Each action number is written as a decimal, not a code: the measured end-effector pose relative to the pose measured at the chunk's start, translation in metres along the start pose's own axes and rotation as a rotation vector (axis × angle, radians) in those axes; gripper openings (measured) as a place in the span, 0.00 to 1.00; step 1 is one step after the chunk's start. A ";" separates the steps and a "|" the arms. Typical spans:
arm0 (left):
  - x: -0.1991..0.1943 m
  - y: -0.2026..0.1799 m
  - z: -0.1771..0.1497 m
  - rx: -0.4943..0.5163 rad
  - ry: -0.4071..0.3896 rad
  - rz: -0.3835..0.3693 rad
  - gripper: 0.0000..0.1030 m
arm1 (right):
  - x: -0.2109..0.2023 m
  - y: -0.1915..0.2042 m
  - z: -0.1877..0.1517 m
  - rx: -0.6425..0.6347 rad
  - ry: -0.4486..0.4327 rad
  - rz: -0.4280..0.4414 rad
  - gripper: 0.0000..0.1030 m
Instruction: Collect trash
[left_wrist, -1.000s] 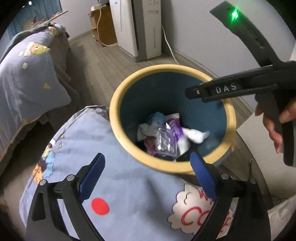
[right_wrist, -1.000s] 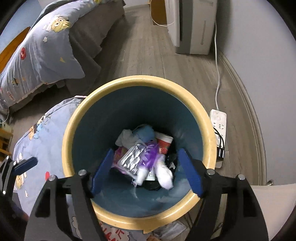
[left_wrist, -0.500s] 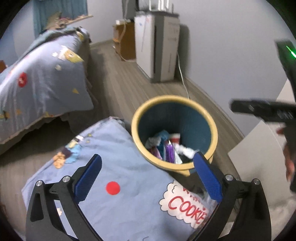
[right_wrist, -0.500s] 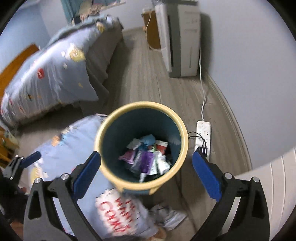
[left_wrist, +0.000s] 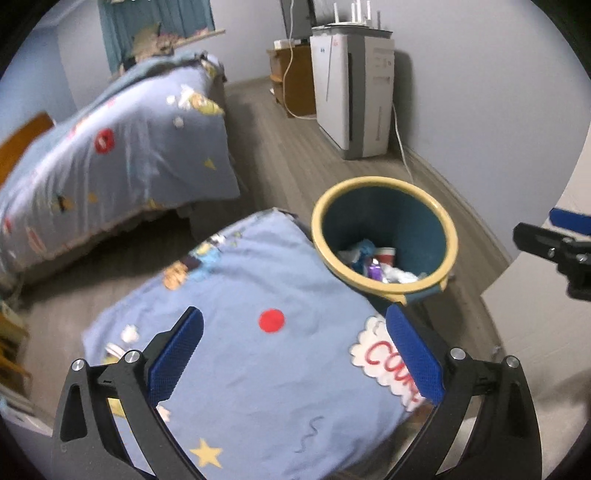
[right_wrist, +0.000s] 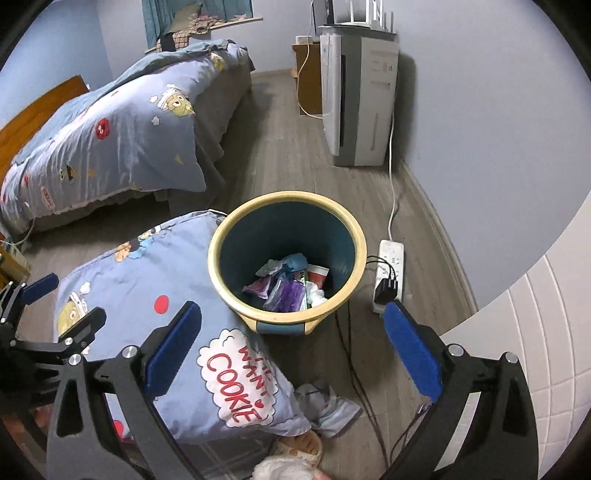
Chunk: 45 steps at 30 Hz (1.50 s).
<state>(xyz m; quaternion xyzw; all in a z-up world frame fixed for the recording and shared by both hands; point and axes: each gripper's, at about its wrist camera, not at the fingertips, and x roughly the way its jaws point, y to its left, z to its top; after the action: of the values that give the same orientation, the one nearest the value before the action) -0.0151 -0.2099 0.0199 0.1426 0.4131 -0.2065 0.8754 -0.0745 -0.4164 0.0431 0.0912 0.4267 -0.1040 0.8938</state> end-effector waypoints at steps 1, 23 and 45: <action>0.000 0.002 0.000 -0.010 0.000 -0.008 0.95 | 0.000 0.000 0.000 -0.001 -0.003 0.005 0.95; -0.009 -0.010 -0.001 0.053 -0.039 -0.044 0.95 | 0.000 -0.005 0.000 -0.001 -0.015 -0.009 0.95; -0.012 -0.014 -0.001 0.078 -0.042 -0.052 0.95 | 0.000 -0.009 0.003 0.002 -0.012 -0.012 0.95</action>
<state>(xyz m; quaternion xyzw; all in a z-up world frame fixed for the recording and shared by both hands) -0.0293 -0.2193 0.0275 0.1615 0.3897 -0.2481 0.8721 -0.0750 -0.4261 0.0439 0.0892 0.4217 -0.1103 0.8956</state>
